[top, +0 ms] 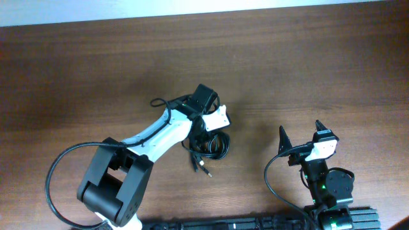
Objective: Untangle cables
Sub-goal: 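Close the left gripper on the coil and lift it up, then move the lifted coil right toward the right gripper, right gripper approaching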
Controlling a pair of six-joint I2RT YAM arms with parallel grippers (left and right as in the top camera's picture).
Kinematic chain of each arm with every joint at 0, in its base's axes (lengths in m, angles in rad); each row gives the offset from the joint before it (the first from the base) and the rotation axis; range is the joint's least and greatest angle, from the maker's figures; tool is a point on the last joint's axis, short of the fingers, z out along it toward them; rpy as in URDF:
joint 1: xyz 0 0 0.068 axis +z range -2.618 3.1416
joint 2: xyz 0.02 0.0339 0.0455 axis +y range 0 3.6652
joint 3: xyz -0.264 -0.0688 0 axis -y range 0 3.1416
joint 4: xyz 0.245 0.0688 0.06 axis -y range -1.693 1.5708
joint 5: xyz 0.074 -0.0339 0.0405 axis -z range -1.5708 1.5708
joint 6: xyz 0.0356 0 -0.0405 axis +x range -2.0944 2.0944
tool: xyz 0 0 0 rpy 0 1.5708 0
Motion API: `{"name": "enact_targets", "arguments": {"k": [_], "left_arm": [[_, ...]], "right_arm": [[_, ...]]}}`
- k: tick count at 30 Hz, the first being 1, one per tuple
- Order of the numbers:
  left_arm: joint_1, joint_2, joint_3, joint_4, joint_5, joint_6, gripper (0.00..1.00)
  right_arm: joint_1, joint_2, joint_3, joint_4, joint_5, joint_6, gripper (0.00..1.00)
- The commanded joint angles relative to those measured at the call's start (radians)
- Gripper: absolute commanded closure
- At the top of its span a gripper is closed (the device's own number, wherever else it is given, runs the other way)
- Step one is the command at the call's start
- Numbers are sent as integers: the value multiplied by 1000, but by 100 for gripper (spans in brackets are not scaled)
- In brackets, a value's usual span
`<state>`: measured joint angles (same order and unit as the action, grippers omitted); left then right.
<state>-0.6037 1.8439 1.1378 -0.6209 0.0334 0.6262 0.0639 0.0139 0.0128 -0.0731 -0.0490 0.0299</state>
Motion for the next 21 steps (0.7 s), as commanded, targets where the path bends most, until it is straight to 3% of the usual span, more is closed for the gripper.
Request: {"name": "enact_targets", "arguments": {"k": [1, 5, 12, 16, 21], "left_arm": [[4, -57, 76, 72, -16, -132, 100], [4, -108, 92, 273, -15, -332, 100], [4, -274, 92, 465, -15, -448, 100], [4, -340, 92, 520, -16, -466, 100], [24, -375, 92, 530, -10, -673, 100]], "right_arm": [[-7, -10, -7, -1, 5, 5, 1], [-7, -10, -7, -1, 5, 5, 1], [-7, -10, -7, 10, -37, 5, 1], [-7, -10, -7, 58, -80, 41, 1], [-7, -10, 78, 109, -193, 76, 1]]}}
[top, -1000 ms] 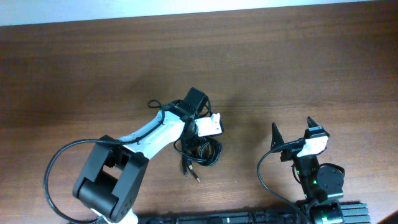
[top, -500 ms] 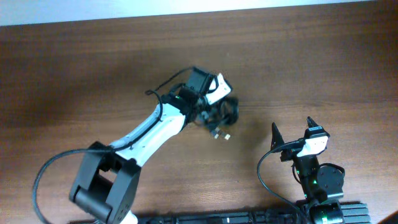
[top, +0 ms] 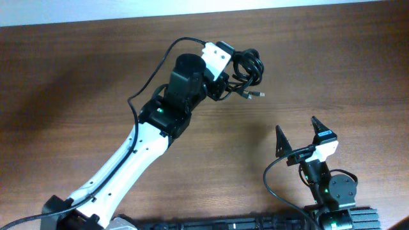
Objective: Untangle cables
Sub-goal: 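Move the lifted coil right toward the right gripper, right gripper approaching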
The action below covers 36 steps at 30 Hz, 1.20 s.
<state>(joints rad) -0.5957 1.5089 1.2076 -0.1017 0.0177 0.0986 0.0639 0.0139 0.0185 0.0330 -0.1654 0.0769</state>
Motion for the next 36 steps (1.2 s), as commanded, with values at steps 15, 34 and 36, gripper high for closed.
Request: {"name": "enact_targets", "arguments": {"k": [15, 34, 36], "left_arm": [[15, -40, 22, 3, 362, -155, 100], [-42, -40, 22, 28, 700, 169, 100], [-51, -40, 22, 42, 701, 169, 100]], "right_arm": [[-6, 255, 608, -369, -258, -61, 1], [-6, 261, 608, -317, -681, -201, 1], [-6, 261, 608, -335, -675, -204, 1]]}}
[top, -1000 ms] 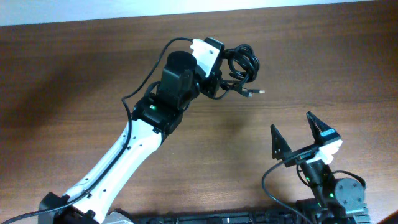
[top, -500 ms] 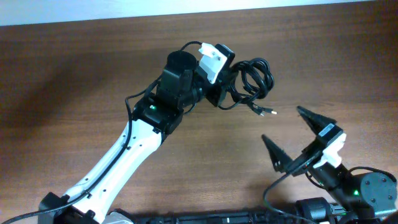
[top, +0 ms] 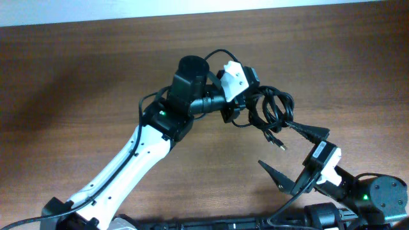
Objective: Untangle cables
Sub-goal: 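Move the lifted coil right toward the right gripper, right gripper approaching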
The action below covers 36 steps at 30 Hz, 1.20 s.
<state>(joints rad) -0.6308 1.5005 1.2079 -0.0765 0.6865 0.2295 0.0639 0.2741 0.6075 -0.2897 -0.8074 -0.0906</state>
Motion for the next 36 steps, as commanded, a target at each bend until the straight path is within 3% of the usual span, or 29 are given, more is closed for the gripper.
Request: {"name": "enact_targets", "arguments": {"k": [1, 6, 8, 15, 16, 19, 22, 24, 27, 32, 36], "left_arm": [[-16, -31, 22, 17, 32, 38, 100], [-16, -31, 22, 16, 37, 48, 100], [-16, -31, 22, 16, 99, 103, 100], [-17, -31, 22, 55, 159, 97, 100], [-17, -31, 22, 84, 171, 74, 100], [-17, -31, 22, 102, 171, 43, 100], [-17, -31, 22, 131, 171, -10, 100], [-17, -31, 22, 144, 171, -13, 100], [-17, -31, 22, 143, 171, -16, 100], [-17, -31, 22, 147, 170, -16, 100], [-17, -31, 21, 133, 118, -16, 100]], "right_arm": [[-6, 1, 19, -13, -17, -37, 1], [-6, 1, 19, -21, 49, -36, 1], [-6, 1, 19, -29, 60, -36, 1], [-6, 1, 19, -36, 60, -37, 0], [-6, 1, 19, -37, 60, -37, 10], [-6, 2, 19, -40, 61, -37, 24], [-6, 4, 19, -52, 100, -36, 55], [-6, 5, 19, -55, 106, -37, 57], [-6, 5, 19, -55, 129, -36, 78], [-6, 5, 19, -54, 132, -36, 95], [-6, 5, 19, -54, 132, -36, 96]]}}
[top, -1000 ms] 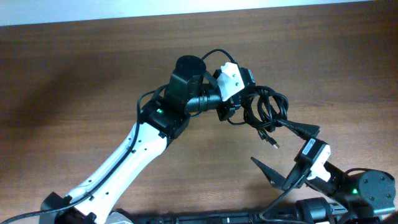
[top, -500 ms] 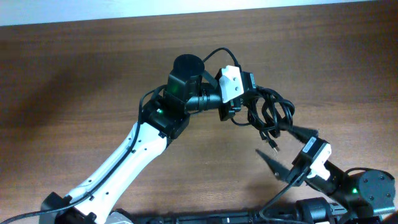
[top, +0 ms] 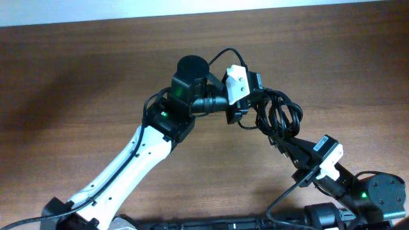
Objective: Untangle cables
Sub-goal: 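Move the lifted coil right toward the right gripper, right gripper approaching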
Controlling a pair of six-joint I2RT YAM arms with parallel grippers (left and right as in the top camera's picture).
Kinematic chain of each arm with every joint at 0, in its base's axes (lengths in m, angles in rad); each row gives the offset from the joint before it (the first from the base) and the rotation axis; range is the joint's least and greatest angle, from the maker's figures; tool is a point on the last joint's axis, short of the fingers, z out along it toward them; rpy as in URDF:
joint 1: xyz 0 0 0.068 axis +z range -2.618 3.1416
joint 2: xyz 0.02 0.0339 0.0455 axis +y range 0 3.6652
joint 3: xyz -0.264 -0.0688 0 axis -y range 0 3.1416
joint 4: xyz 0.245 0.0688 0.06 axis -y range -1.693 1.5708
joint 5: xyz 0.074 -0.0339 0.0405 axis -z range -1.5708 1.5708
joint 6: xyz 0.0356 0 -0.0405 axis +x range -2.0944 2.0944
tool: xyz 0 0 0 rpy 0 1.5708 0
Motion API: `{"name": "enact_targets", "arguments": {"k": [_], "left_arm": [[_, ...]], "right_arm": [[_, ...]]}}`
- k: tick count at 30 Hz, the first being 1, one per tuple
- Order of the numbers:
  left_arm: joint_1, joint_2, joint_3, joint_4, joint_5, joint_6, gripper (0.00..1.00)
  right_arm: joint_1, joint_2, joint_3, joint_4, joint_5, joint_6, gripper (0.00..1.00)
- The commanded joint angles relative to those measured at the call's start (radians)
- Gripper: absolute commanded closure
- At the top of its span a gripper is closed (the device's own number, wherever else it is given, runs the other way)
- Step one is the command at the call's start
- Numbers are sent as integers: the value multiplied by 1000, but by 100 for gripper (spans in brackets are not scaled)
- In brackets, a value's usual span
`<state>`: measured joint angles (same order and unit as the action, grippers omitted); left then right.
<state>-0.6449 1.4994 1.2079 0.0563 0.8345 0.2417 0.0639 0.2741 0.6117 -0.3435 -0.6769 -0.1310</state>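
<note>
A bundle of black cables, coiled in loops, hangs above the brown table right of centre. My left gripper is shut on the coil's left side and holds it up in the air. From the lower right my right gripper reaches up to the underside of the coil. Its dark fingers lie close together on the loose cable end that hangs down there. The plug on that end is hidden behind the fingers.
The white left arm runs diagonally from the lower left corner up to the middle. The right arm's base sits at the lower right corner. A black strip lines the front edge.
My right gripper was open wide below and to the right of the coil; now it is shut on the dangling cable end. The left gripper has carried the coil slightly to the right.
First my left gripper was down on the coil lying on the table, and the right gripper stood open near its base. Then the coil was in the air at the upper middle. Later it hung further right with the right gripper open beneath it. Now both grippers hold it.
</note>
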Motion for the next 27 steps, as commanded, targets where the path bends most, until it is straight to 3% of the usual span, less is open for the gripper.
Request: {"name": "enact_targets", "arguments": {"k": [1, 5, 8, 16, 27], "left_arm": [[-3, -30, 22, -21, -93, -29, 100], [-2, -30, 21, -96, -411, -140, 100], [-2, -30, 21, -147, -534, -175, 100], [-2, -30, 21, -171, -547, -173, 100], [-3, -52, 22, -281, -543, 38, 100]], "right_arm": [[-6, 5, 15, 0, 1, 4, 96], [-6, 5, 15, -1, 1, 4, 96], [-6, 5, 15, -4, 13, 4, 96], [-6, 5, 15, -131, 301, 29, 96], [-6, 5, 15, -204, 533, 114, 96]]}}
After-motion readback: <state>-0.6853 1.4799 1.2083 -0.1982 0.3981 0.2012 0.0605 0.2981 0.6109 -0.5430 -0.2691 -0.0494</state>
